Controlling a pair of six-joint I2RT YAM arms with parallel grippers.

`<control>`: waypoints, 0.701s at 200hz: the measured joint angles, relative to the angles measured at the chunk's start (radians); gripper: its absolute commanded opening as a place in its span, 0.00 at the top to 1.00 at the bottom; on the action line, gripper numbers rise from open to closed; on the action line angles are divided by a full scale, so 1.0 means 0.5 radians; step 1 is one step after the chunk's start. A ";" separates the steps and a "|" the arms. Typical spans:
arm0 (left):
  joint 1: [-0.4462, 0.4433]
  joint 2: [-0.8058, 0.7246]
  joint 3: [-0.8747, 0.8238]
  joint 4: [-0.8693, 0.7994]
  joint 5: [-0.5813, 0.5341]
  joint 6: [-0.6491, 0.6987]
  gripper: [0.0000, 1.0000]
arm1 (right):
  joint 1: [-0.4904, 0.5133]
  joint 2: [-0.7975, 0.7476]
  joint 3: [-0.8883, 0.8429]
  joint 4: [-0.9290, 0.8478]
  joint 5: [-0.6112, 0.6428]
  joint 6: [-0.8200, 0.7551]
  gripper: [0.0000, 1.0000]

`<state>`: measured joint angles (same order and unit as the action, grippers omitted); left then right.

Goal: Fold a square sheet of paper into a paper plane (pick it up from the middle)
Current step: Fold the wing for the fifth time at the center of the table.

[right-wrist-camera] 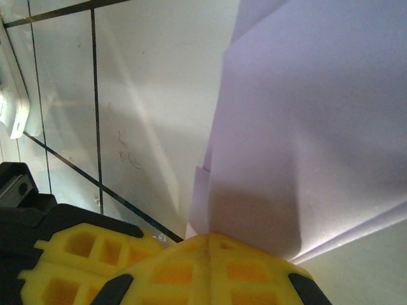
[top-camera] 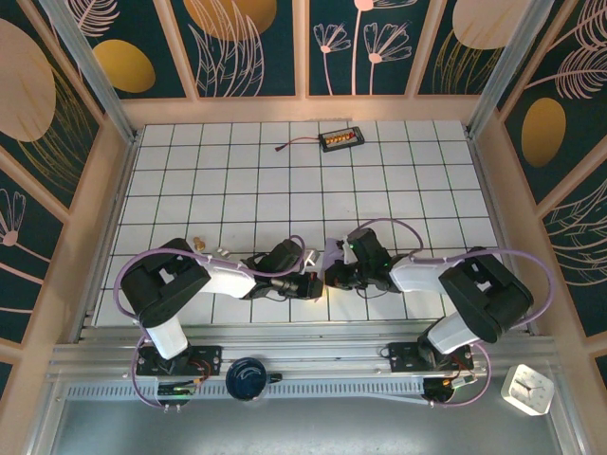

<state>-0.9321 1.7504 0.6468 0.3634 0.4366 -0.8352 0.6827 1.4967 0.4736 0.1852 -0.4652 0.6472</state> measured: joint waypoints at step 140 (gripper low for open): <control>0.006 0.011 0.063 -0.126 0.031 0.139 1.00 | -0.229 0.147 0.121 -0.034 -0.159 -0.198 1.00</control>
<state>-0.9291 1.7557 0.6785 0.3004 0.4519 -0.7658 0.5682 1.5703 0.5343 0.1684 -0.5449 0.5480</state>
